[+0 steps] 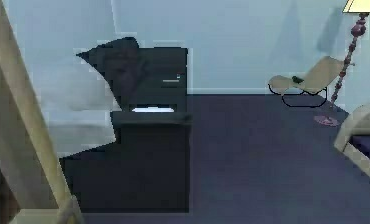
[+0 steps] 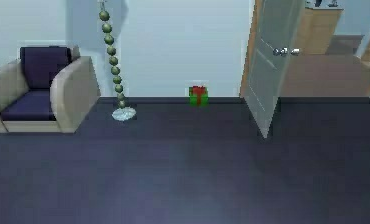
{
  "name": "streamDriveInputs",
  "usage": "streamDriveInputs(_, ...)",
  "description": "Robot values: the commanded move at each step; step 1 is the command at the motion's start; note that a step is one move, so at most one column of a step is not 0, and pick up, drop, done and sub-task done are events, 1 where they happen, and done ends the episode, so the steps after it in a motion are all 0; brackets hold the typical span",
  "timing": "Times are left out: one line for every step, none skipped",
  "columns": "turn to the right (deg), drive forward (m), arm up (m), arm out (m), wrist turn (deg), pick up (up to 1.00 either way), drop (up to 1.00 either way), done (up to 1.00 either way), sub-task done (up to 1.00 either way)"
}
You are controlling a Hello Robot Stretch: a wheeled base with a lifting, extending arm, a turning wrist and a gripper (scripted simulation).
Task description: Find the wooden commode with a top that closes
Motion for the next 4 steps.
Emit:
streamDriveInputs(45.0,0.0,0.0,0.0,0.0,0.0,0.0,0.0,0.0)
streamDriveInputs(45.0,0.0,0.0,0.0,0.0,0.0,0.0,0.0,0.0)
streamDriveInputs(36.0,0.0,0.0,0.0,0.0,0.0,0.0,0.0,0.0)
streamDriveInputs(0.0,1.0,0.0,0.0,0.0,0.0,0.0,0.0,0.0)
